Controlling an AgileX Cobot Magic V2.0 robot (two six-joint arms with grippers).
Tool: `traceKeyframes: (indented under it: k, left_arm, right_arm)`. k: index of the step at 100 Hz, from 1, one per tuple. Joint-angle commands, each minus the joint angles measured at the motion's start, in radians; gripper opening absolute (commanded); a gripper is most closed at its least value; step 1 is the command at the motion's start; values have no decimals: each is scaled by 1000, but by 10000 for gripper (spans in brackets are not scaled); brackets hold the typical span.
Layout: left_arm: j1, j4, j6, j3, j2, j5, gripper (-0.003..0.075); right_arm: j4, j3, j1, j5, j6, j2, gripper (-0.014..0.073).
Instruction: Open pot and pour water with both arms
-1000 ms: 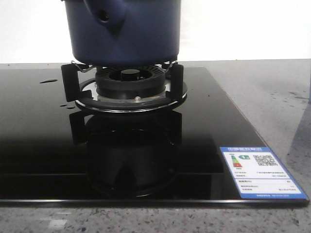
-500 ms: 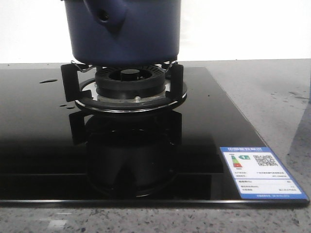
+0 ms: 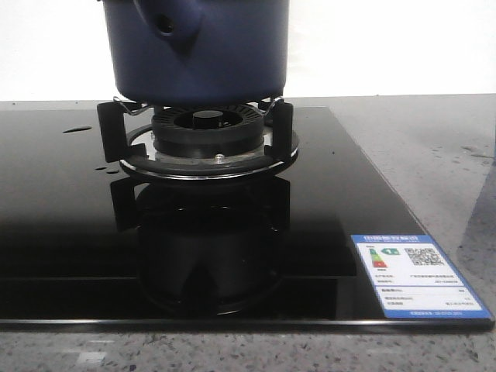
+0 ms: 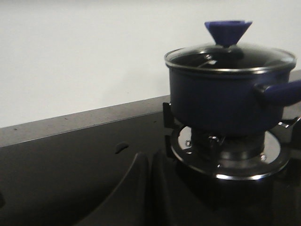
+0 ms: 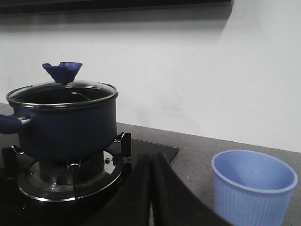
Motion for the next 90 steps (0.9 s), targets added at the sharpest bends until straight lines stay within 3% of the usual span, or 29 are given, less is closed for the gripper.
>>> traceKeyframes:
  k: [1, 2, 3, 4, 5, 9, 10, 11, 12, 18, 23, 65, 90]
  left_arm:
    - [0, 281, -284, -33, 5, -37, -19]
    - [0, 364, -372, -33, 5, -47, -19]
    - [0, 408, -372, -33, 7, -47, -19]
    - [0, 500, -515, -33, 8, -52, -19]
    - [0, 548, -515, -33, 8, -52, -19]
    - [0, 836, -855, -33, 8, -54, -19]
    - [0, 881, -855, -33, 8, -54, -19]
    - [0, 969, -991, -33, 8, -52, -19]
    - [0, 1011, -991, -33, 8, -49, -19]
    - [0, 1317, -1325, -29, 8, -38, -19]
    - [0, 1433, -1473, -13, 8, -41, -19]
    - [18, 1514, -1681, 244, -205, -190, -19]
    - [141, 1540, -1705, 271, -328, 1, -19]
  right_arm:
    - [-11, -25, 1, -66, -2, 6, -74]
    - [-11, -25, 1, -66, -2, 6, -74]
    - [-11, -25, 1, -66, -2, 6, -74]
    - [-11, -25, 1, -66, -2, 6, -74]
    - [-11, -25, 1, -66, -2, 6, -74]
    - [-11, -25, 1, -66, -2, 6, -74]
    - [-11, -25, 1, -66, -2, 6, -74]
    - [-11, -25, 1, -66, -2, 6, -74]
    - [-11, -25, 1, -66, -2, 6, -74]
    - [-11, -25, 1, -66, -2, 6, -74]
    - [-11, -25, 1, -66, -2, 6, -74]
    - [-11, -25, 1, -66, -2, 6, -74]
    - [-11, -25, 1, -66, -2, 6, -74]
